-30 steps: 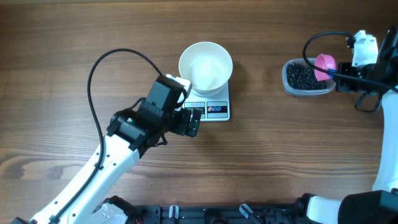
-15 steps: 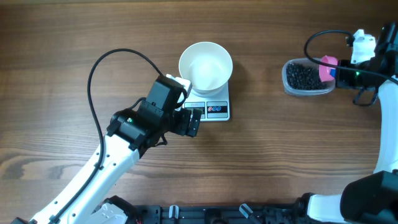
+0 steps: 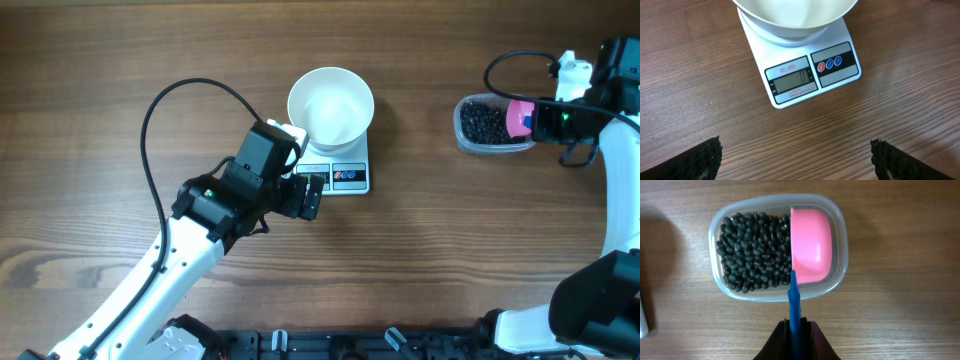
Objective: Scoop item into bowl and weigh 150g on scale
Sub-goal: 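Drag the scoop through the beans with the right gripper to fill it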
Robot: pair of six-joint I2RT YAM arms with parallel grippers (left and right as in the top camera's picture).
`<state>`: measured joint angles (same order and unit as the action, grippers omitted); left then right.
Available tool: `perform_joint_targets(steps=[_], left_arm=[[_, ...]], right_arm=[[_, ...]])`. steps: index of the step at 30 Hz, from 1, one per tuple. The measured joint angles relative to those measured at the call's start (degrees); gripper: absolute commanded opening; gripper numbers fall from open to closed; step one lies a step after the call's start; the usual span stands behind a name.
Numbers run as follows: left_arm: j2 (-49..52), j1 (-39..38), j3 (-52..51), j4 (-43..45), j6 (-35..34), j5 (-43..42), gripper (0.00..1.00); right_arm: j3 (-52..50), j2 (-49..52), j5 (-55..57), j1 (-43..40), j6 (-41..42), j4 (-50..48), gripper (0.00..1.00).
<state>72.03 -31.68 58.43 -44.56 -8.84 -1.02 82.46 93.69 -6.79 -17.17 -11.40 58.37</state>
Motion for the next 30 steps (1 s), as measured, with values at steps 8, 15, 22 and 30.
perform_joint_targets(steps=[8, 15, 22, 30], left_arm=[[0.02, 0.0, 0.0, 0.04, 0.0, 0.0, 1.0], [0.02, 0.0, 0.0, 0.04, 0.0, 0.0, 1.0], [0.02, 0.0, 0.0, 0.04, 0.0, 0.0, 1.0], [0.04, 0.0, 0.0, 0.04, 0.0, 0.0, 1.0]], right_arm=[[-2.6, 0.07, 0.02, 2.36, 0.74, -1.62, 0.04], [-5.6, 0.07, -1.81, 3.26, 0.85, -2.45, 0.04], [-6.25, 0.07, -6.97, 3.21, 0.9, -2.82, 0.04], [-6.25, 0.07, -8.24, 3.21, 3.69, -0.76, 0.04]])
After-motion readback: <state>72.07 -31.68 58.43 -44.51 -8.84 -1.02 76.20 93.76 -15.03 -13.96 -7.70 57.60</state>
